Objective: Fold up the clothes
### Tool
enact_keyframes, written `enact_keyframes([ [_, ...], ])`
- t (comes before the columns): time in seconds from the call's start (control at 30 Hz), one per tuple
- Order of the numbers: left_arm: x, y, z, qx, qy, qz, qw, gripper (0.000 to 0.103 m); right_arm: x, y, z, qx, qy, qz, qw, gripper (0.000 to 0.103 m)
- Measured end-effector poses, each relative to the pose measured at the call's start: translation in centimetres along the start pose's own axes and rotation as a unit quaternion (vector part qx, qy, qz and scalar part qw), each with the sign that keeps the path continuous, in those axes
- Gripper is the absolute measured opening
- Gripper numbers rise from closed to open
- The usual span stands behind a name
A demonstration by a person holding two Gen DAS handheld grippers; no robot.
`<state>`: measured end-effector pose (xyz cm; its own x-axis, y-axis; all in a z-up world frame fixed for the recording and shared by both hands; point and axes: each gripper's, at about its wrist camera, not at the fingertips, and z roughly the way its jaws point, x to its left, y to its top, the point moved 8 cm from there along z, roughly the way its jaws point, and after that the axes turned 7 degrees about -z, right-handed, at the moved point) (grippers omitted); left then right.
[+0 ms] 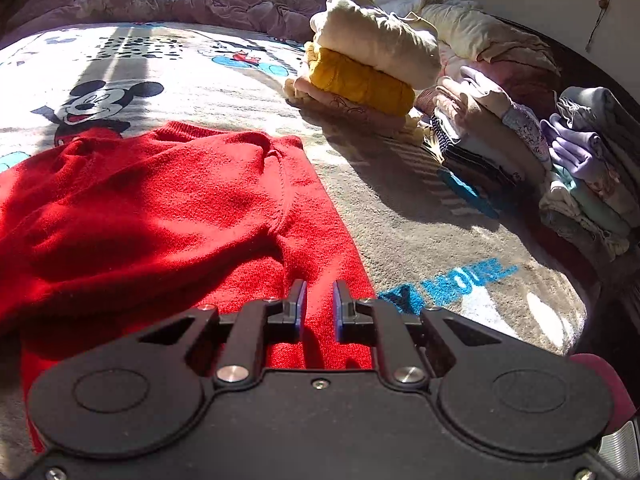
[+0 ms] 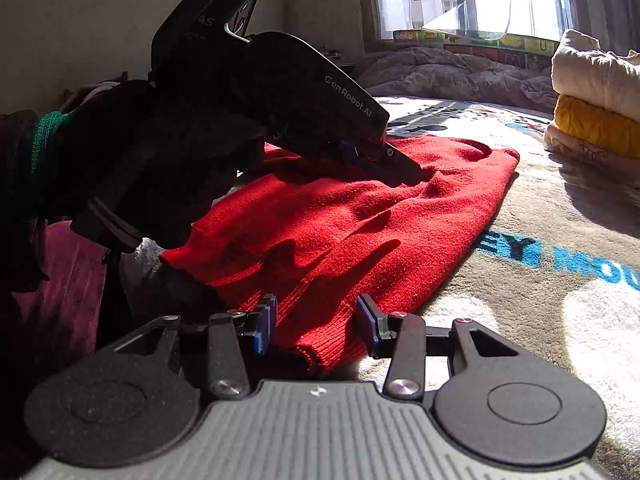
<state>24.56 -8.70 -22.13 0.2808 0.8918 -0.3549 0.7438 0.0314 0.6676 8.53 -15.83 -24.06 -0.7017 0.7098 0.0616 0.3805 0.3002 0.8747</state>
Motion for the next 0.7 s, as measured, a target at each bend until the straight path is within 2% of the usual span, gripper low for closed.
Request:
enact_keyframes([
  [0.03,0.7,0.3,1.4,0.018,0.027,0.009,0.9994,0.017,-0.1,0.0,-0.1,-0.002,0.004,0.01,1.0,0.046],
  [0.07,0.8,1.0,1.8,0.02,0.028,0.014,0.9993,0.017,-0.3,0.0,-0.1,-0.004,0.007,0.017,1.0,0.046],
  [0.17,-0.2,3.8,0.9,-0.016,0.011,0.03,0.9994,0.017,-0.8,0.0,-0.1,-0.009,0.02,0.046,0.999,0.046],
  [0.23,-0.2,5.3,2.4,-0.015,0.009,0.036,0.9992,0.017,-1.0,0.1,-0.1,-0.012,0.027,0.055,0.998,0.046],
  [0.27,0.2,5.7,3.7,-0.006,0.021,0.042,0.9989,0.018,-1.0,0.1,0.0,-0.012,0.031,0.059,0.998,0.046],
  [0.33,1.6,5.8,6.6,0.019,0.066,0.061,0.9957,0.018,-1.3,0.2,0.2,-0.012,0.04,0.067,0.997,0.046],
  [0.43,1.2,7.9,7.0,0.016,0.069,0.08,0.9943,0.018,-1.6,0.1,0.3,-0.013,0.048,0.074,0.996,0.047],
  [0.57,0.1,10.2,7.9,0.0,0.044,0.073,0.9964,0.019,-1.7,0.0,0.3,-0.016,0.058,0.087,0.994,0.047],
  [0.63,0.3,10.3,10.3,0.016,0.06,0.086,0.9944,0.021,-1.7,-0.1,0.3,-0.018,0.062,0.092,0.994,0.047],
  [0.67,0.4,10.2,11.6,0.026,0.07,0.093,0.9929,0.027,-1.7,-0.1,0.4,-0.019,0.065,0.094,0.993,0.048],
  [0.7,0.5,10.6,12.1,0.03,0.072,0.088,0.993,0.028,-1.7,-0.1,0.3,-0.019,0.065,0.094,0.993,0.048],
])
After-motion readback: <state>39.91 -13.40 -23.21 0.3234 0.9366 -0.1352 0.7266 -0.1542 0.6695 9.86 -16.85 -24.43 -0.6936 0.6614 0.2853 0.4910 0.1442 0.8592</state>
